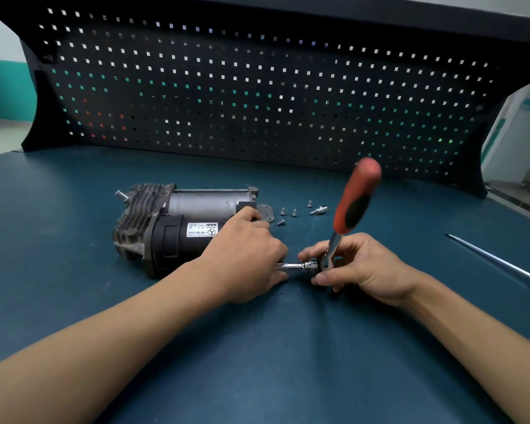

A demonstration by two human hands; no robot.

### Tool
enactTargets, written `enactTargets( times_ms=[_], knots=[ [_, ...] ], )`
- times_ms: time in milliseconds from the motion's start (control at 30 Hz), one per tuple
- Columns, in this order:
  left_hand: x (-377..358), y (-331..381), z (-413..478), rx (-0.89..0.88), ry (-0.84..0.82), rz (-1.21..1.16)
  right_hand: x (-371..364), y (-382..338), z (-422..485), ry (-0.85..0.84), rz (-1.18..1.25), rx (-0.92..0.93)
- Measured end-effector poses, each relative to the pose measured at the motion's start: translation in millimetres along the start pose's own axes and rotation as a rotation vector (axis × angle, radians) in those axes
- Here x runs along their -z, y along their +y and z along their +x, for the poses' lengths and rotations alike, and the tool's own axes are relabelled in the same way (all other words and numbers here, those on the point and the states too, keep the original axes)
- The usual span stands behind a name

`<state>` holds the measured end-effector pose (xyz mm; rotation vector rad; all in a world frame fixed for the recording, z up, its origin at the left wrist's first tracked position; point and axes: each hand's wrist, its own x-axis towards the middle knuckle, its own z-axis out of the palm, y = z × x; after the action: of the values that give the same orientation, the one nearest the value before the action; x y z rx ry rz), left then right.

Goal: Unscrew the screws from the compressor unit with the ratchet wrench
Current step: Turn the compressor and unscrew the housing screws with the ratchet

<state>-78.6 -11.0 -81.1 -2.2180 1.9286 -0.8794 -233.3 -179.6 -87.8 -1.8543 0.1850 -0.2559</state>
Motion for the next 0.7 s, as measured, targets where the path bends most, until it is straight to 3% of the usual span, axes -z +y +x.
enactTargets(
  times_ms=[333,700],
  knots=[
    [1.1,-0.1,-0.2,-0.011,-0.020,-0.014,0.3,5.2,2.2,-0.055,0.037,0.011],
    [2.0,2.1,3.2,0.033,-0.062,-0.006,0.6,-4.0,-1.3,0.001,-0.074,-0.037]
  ],
)
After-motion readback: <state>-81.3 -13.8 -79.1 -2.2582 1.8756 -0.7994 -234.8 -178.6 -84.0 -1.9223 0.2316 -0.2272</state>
